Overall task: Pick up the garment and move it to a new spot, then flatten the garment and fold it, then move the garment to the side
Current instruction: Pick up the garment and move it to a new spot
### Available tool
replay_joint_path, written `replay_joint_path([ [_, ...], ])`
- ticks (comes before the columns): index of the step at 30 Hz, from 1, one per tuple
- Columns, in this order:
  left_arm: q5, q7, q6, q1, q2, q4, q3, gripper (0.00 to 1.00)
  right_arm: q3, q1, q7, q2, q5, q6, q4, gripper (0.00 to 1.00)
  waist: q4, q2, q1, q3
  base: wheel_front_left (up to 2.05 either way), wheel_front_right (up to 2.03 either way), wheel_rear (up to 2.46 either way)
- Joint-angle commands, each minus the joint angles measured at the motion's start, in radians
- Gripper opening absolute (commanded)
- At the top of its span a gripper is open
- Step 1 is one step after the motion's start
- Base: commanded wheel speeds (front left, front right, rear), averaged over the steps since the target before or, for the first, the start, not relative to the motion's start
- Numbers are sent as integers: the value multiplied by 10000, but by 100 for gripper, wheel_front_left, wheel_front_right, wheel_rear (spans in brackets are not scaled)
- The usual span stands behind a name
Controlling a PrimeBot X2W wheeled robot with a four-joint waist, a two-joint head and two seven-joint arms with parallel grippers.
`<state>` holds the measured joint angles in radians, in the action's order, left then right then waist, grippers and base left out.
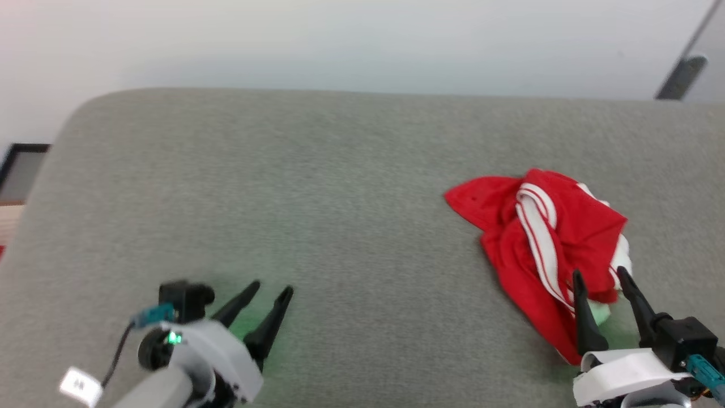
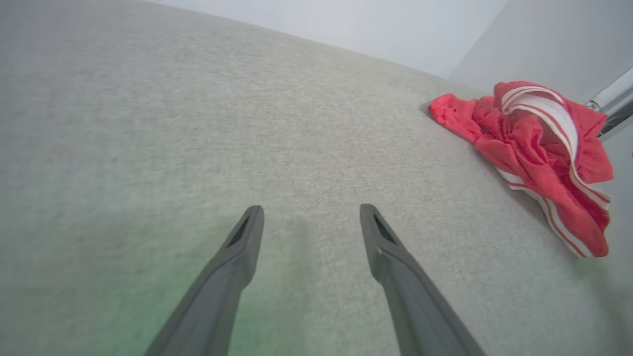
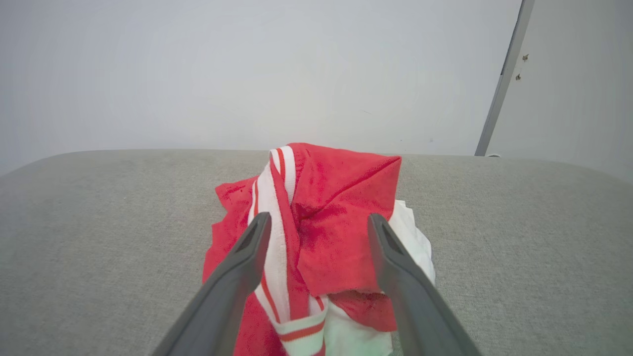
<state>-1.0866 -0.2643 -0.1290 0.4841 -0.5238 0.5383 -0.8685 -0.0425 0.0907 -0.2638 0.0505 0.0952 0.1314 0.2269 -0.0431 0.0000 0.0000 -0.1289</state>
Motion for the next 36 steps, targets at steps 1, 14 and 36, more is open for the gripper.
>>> replay_joint_path([
  [1, 311, 5, -12, -406, 132, -59, 273, 100, -77, -220, -10, 9, -27, -14, 15, 100, -773, 0, 0, 694, 0, 0, 0],
  [14, 4410, 2, -12, -3855, 1368, -1030, 4949, 100, -475, -965, -10, 317, 164, -14, -62, 100, -917, 0, 0, 1499, 0, 0, 0],
  [36, 7527, 2, -12, -5685, 2906, -3529, 8237, 100, -735, -1136, -9, 299, 332, -14, -564, 100, -614, 0, 0, 1669, 0, 0, 0],
])
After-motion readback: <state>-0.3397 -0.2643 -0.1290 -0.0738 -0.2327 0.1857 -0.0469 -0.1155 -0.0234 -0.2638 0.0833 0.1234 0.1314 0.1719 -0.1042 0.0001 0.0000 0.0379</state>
